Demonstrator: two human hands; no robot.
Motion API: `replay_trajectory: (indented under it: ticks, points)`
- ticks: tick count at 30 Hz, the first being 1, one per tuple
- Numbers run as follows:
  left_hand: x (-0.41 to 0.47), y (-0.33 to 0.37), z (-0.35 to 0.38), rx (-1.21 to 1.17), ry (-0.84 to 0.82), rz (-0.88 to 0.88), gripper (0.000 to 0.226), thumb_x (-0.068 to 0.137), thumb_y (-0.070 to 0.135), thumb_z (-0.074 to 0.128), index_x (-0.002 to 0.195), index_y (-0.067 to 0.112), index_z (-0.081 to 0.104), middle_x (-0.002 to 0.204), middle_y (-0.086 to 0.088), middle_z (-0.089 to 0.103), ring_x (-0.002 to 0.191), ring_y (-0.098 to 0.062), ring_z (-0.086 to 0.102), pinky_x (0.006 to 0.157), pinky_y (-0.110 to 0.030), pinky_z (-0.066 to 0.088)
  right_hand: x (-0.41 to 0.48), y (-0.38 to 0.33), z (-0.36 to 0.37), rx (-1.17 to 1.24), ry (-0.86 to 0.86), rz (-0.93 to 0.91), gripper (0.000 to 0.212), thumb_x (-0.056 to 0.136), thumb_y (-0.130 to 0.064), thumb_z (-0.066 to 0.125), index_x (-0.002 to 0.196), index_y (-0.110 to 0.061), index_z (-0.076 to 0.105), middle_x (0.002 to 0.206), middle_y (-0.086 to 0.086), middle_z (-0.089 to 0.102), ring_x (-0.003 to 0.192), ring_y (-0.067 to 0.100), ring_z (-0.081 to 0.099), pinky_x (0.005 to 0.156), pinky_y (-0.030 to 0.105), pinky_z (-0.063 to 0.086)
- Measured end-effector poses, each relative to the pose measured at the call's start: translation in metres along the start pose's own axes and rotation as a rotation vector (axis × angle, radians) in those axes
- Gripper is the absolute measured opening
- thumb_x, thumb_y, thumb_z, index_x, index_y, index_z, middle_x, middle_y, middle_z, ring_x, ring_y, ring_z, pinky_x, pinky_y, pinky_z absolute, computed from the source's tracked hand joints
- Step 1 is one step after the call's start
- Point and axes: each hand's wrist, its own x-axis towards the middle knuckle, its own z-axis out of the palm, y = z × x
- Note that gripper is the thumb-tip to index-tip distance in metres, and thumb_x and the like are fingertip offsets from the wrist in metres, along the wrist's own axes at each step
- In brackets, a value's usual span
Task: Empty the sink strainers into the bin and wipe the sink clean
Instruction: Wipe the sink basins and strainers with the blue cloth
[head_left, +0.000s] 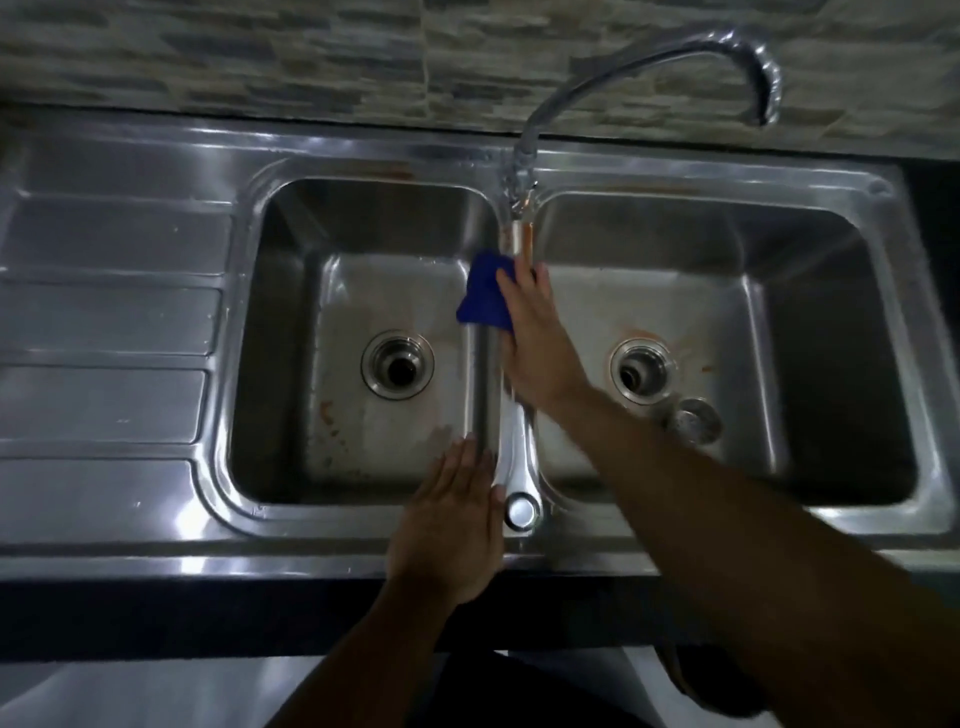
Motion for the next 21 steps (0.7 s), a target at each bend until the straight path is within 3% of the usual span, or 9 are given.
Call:
replay_trajectory:
  ticks: [3, 5, 7, 8, 10, 11, 14, 17, 21]
  points:
    - [0.001, -0.001, 0.002, -0.026, -0.004, -0.016, 0.066, 0.104, 0.049, 0.002, 0.155, 0.016, 0.026, 0.165, -0.007, 0.024, 0.154, -0.018, 0.017, 0.125, -0.041, 0.024, 0.047, 0.009, -0.012, -0.110, 0.003, -0.052, 0.066, 0.100, -0.010, 0.051, 0.157, -0.013, 0.018, 0.166, 0.008, 0.003, 0.153, 0.032, -0.002, 0.122, 0.052, 0.022]
    - [0.000, -0.001, 0.003, -0.043, -0.010, -0.016, 0.065, 0.103, 0.050, 0.002, 0.156, 0.018, 0.024, 0.165, -0.005, 0.023, 0.155, -0.016, 0.016, 0.126, -0.040, 0.022, 0.044, 0.006, -0.012, -0.172, 0.046, -0.096, 0.067, 0.101, -0.015, 0.052, 0.157, -0.021, 0.016, 0.166, 0.007, 0.010, 0.153, 0.029, 0.012, 0.120, 0.049, 0.028]
    - [0.000, -0.002, 0.003, -0.055, -0.017, -0.005, 0.061, 0.104, 0.049, 0.007, 0.156, 0.018, 0.019, 0.165, -0.005, 0.022, 0.154, -0.016, 0.016, 0.127, -0.039, 0.018, 0.022, -0.003, -0.003, -0.019, 0.146, -0.010, 0.063, 0.102, -0.025, 0.054, 0.155, -0.036, 0.021, 0.161, 0.000, 0.025, 0.145, 0.020, 0.034, 0.115, 0.046, 0.038]
    - [0.000, -0.003, 0.003, -0.056, -0.020, 0.005, 0.059, 0.105, 0.048, 0.009, 0.155, 0.018, 0.015, 0.165, -0.005, 0.021, 0.154, -0.015, 0.015, 0.126, -0.037, 0.015, 0.009, -0.005, 0.003, 0.011, 0.200, 0.018, 0.063, 0.100, -0.021, 0.057, 0.154, -0.033, 0.027, 0.160, 0.002, 0.030, 0.144, 0.022, 0.037, 0.113, 0.046, 0.041]
    - [0.000, -0.004, 0.004, -0.056, -0.047, 0.021, 0.056, 0.104, 0.047, 0.009, 0.153, 0.019, 0.006, 0.166, -0.004, 0.016, 0.155, -0.014, 0.010, 0.126, -0.036, 0.011, -0.009, -0.009, 0.012, -0.089, 0.197, 0.009, 0.067, 0.092, 0.001, 0.063, 0.152, -0.012, 0.036, 0.161, 0.014, 0.027, 0.149, 0.032, 0.027, 0.115, 0.048, 0.038]
    - [0.000, -0.005, 0.005, -0.049, -0.050, 0.023, 0.055, 0.105, 0.046, 0.010, 0.153, 0.020, 0.005, 0.166, -0.004, 0.016, 0.155, -0.014, 0.010, 0.127, -0.037, 0.013, -0.007, -0.005, 0.015, -0.084, 0.199, 0.015, 0.068, 0.090, 0.004, 0.064, 0.151, -0.008, 0.037, 0.161, 0.015, 0.024, 0.150, 0.033, 0.021, 0.118, 0.047, 0.034]
    - [0.000, -0.004, 0.005, -0.037, -0.029, 0.008, 0.053, 0.106, 0.044, 0.017, 0.152, 0.018, 0.016, 0.162, -0.007, 0.028, 0.153, -0.017, 0.022, 0.124, -0.040, 0.025, 0.024, -0.003, 0.007, -0.077, 0.168, 0.047, 0.061, 0.097, -0.009, 0.057, 0.153, -0.011, 0.033, 0.163, 0.010, 0.020, 0.153, 0.028, 0.012, 0.122, 0.035, 0.023]
    - [0.000, -0.003, 0.007, -0.040, -0.006, 0.003, 0.054, 0.107, 0.044, 0.018, 0.153, 0.018, 0.027, 0.160, -0.007, 0.034, 0.151, -0.018, 0.028, 0.121, -0.042, 0.033, 0.055, 0.001, -0.008, -0.019, 0.159, 0.064, 0.052, 0.100, -0.011, 0.051, 0.150, -0.011, 0.039, 0.161, 0.010, 0.027, 0.152, 0.027, 0.017, 0.122, 0.039, 0.027]
    - [0.002, -0.002, 0.005, -0.025, -0.013, -0.012, 0.057, 0.106, 0.046, 0.015, 0.154, 0.019, 0.027, 0.162, -0.005, 0.029, 0.152, -0.016, 0.023, 0.123, -0.039, 0.026, 0.041, 0.001, -0.007, 0.036, 0.193, 0.080, 0.052, 0.096, -0.004, 0.056, 0.147, -0.009, 0.045, 0.158, 0.012, 0.033, 0.150, 0.029, 0.024, 0.120, 0.040, 0.030]
